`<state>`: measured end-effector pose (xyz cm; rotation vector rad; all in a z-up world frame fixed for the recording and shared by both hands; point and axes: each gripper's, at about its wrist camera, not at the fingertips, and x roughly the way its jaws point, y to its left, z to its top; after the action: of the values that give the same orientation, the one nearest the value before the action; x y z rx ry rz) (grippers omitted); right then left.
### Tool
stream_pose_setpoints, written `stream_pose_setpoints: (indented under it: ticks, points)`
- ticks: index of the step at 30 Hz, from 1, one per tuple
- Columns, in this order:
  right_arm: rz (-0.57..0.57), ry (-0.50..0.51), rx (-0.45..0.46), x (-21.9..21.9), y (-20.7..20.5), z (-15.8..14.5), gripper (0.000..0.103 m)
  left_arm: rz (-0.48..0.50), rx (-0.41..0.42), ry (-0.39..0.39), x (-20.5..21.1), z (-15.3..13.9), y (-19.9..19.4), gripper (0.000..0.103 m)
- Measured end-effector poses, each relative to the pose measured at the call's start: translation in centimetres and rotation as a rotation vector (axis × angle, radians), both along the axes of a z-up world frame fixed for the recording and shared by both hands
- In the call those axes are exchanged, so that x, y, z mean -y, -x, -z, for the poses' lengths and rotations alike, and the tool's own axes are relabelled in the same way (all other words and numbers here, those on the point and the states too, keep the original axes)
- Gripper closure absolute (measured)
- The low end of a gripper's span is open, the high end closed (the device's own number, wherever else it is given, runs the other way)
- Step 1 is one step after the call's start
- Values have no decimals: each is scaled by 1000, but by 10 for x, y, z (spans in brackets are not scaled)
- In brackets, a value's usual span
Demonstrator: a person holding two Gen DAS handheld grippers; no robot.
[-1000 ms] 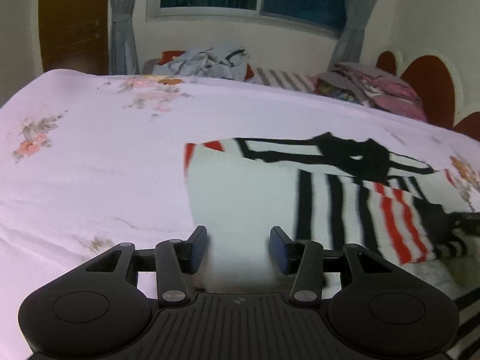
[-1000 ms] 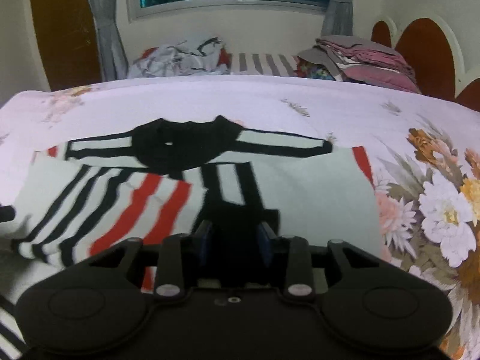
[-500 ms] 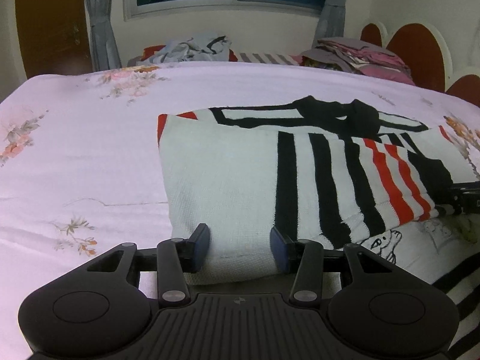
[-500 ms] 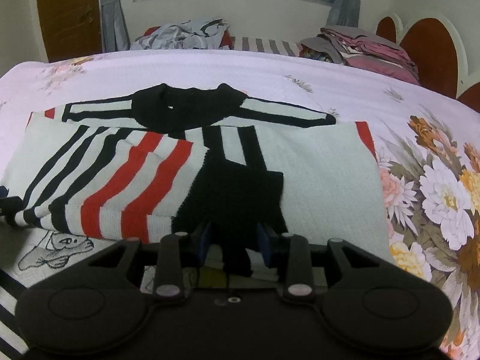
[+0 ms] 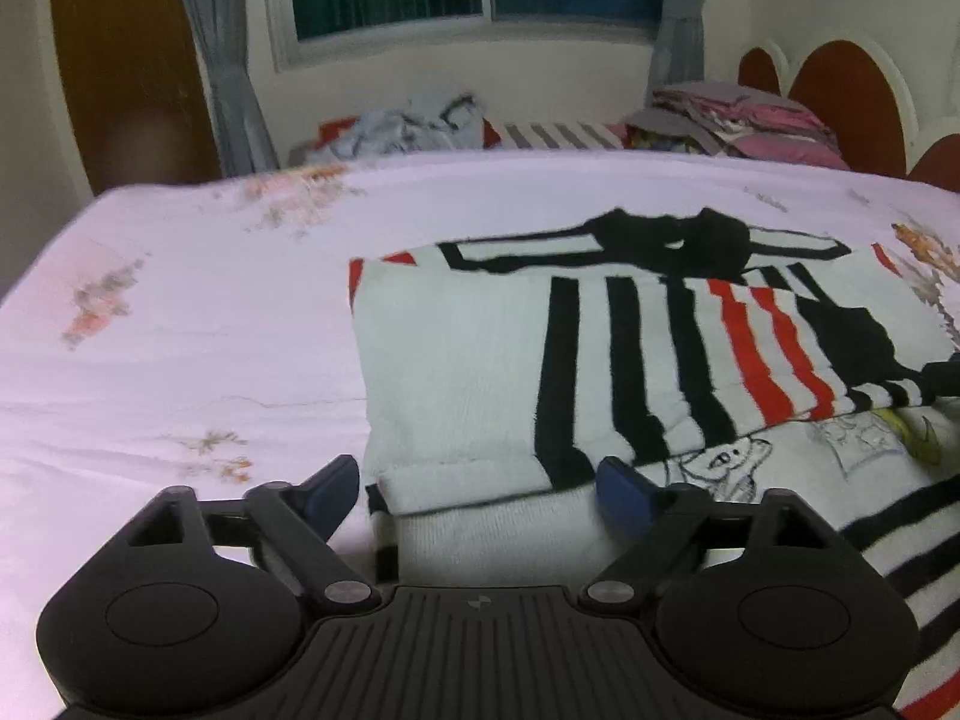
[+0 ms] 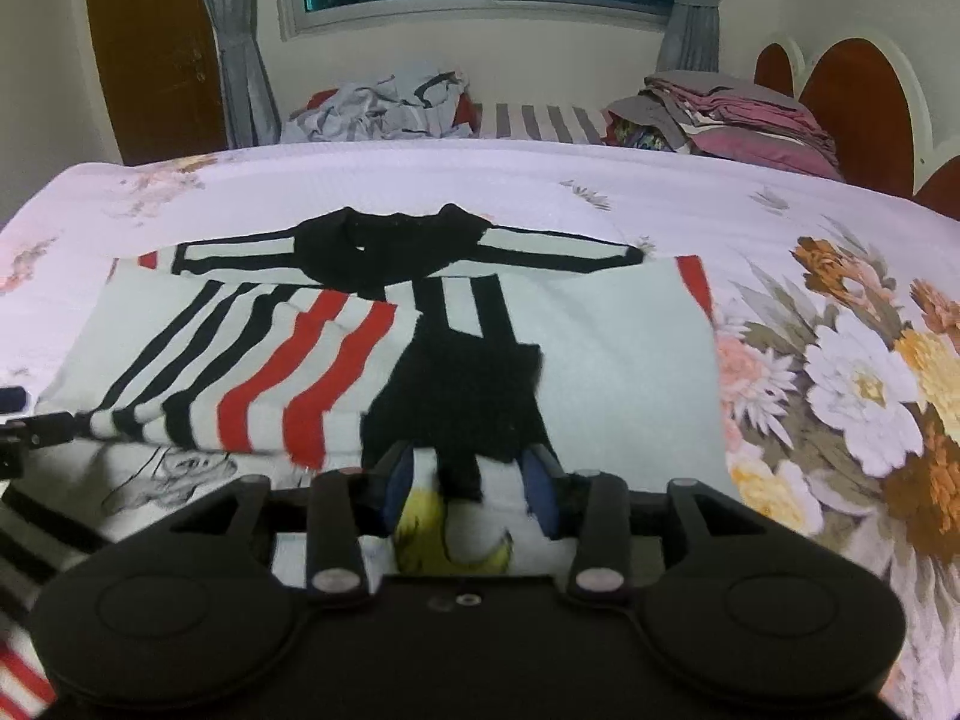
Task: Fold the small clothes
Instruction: 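Grasp the sweater hem with both grippers and lift it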
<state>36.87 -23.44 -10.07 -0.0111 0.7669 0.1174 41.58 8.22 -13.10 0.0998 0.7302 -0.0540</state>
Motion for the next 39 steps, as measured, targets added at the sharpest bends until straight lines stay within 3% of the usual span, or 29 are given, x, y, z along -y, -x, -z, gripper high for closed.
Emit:
stream_pose_setpoints:
  ticks: [9, 12, 18, 23, 24, 26, 27, 32, 36, 39]
  points:
    - [-10, -43, 64, 27, 63, -22, 56, -12, 43, 15, 11, -15, 62, 17]
    - [-25, -66, 63, 40, 93, -27, 48, 1, 49, 18, 7, -18, 93, 17]
    - [-3, -89, 23, 71, 157, -18, 48, -44, 0, 7, -16, -4, 157, 17]
    - [25, -142, -26, 92, 203, -1, 48, -77, -58, 68, -33, 15, 207, 18]
    - [32, -160, -40, 96, 211, 4, 48, -75, -65, 87, -35, 18, 214, 20]
    - [40, -198, -71, 102, 223, 13, 48, -76, -87, 148, -39, 24, 227, 43]
    - [43, -211, -81, 104, 229, 17, 48, -80, -109, 179, -41, 28, 231, 47]
    - [47, -276, -140, 111, 246, 37, 49, -85, -130, 305, -48, 37, 243, 48]
    - [90, -423, -157, 125, 248, 47, 49, -88, -152, 448, -61, 42, 238, 48]
    - [73, -537, -175, 131, 242, 51, 56, -79, -167, 544, -69, 46, 226, 48]
